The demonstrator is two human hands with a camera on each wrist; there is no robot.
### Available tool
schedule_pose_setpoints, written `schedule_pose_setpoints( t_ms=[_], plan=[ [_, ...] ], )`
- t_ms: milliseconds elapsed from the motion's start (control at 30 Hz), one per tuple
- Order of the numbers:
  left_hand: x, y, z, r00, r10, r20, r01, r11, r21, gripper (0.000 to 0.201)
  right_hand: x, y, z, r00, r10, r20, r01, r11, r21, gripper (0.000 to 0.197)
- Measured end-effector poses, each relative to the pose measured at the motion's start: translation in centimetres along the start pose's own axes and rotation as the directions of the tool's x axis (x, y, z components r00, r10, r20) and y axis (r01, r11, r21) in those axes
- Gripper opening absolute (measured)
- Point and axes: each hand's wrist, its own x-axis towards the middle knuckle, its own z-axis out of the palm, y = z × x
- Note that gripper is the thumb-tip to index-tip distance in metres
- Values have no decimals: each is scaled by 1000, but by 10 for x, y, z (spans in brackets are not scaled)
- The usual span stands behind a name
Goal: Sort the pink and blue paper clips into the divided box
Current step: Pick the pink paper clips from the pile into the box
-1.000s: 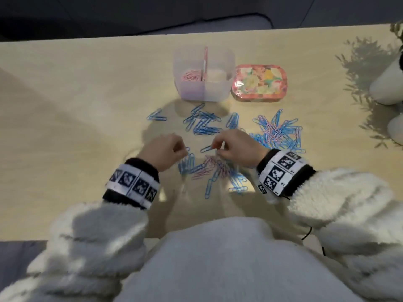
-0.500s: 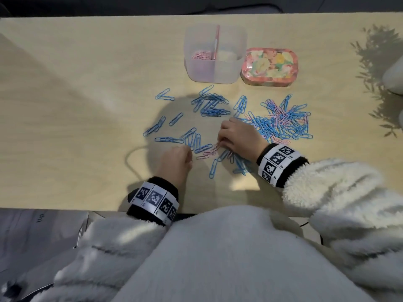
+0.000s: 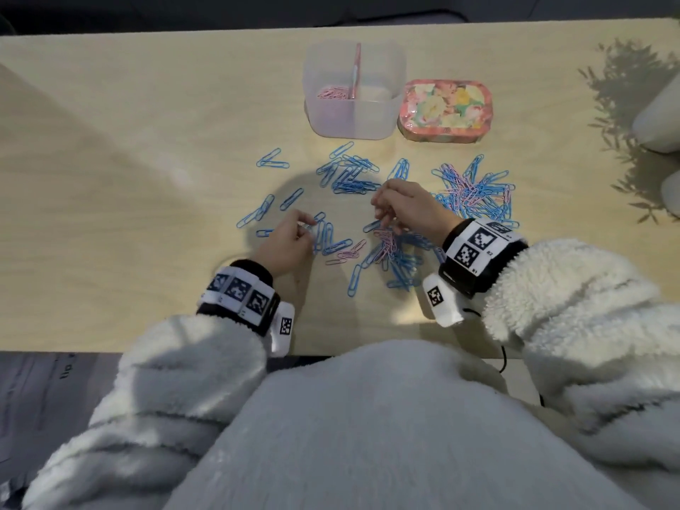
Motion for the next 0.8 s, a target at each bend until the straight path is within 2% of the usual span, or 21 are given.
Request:
schedule_pose_setpoints(
  t_ms=[67, 100, 133, 167, 233, 300, 400, 467, 533, 600, 667, 733, 800],
  plan=[
    [8, 5, -6, 994, -110, 26, 112, 977, -180, 24, 2, -4, 8, 998, -20, 62, 24, 997, -70, 20],
    [10, 7, -7, 988, -148, 36, 152, 960, -235, 22, 4, -4, 13, 993, -69, 94, 87, 976, -201, 18],
    [10, 9, -8, 986, -161, 42, 167, 953, -253, 18, 6, -4, 19, 983, -122, 135, 164, 915, -370, 13],
    [11, 11, -9, 988, -148, 37, 153, 965, -214, 17, 8, -3, 25, 972, -155, 176, 226, 818, -528, 9],
    [14, 12, -6, 999, -55, 2, 55, 998, 10, 24, 10, -1, 34, 957, -168, 236, 288, 640, -712, 10],
    [15, 9, -3, 999, 33, -42, -20, 959, 281, 23, 10, 1, 40, 948, -189, 255, 317, 566, -761, 14],
    [18, 3, -5, 993, 94, -67, -54, 892, 448, 4, 12, 3, 41, 949, -192, 250, 315, 559, -767, 12],
    [18, -2, -10, 990, 102, -98, -45, 882, 469, 10, 14, 4, 38, 952, -176, 252, 307, 575, -758, 11],
    [16, -4, -16, 984, 108, -141, -32, 888, 459, 13, 15, 4, 28, 954, -172, 244, 296, 647, -703, 11],
    [13, -6, -18, 975, 158, -154, -72, 886, 457, 17, 18, 1, 16, 964, -198, 177, 266, 731, -628, 9],
    [10, -6, -14, 974, 208, -88, -150, 887, 436, 19, 22, 0, 3, 972, -222, 79, 223, 763, -607, 9],
    [7, -5, -6, 970, 244, 6, -225, 883, 412, 21, 24, 4, -5, 969, -248, 4, 193, 746, -638, 14],
    [3, -4, 3, 967, 247, 58, -248, 874, 419, 19, 23, 7, -5, 962, -273, -16, 202, 747, -633, 17]
  ],
)
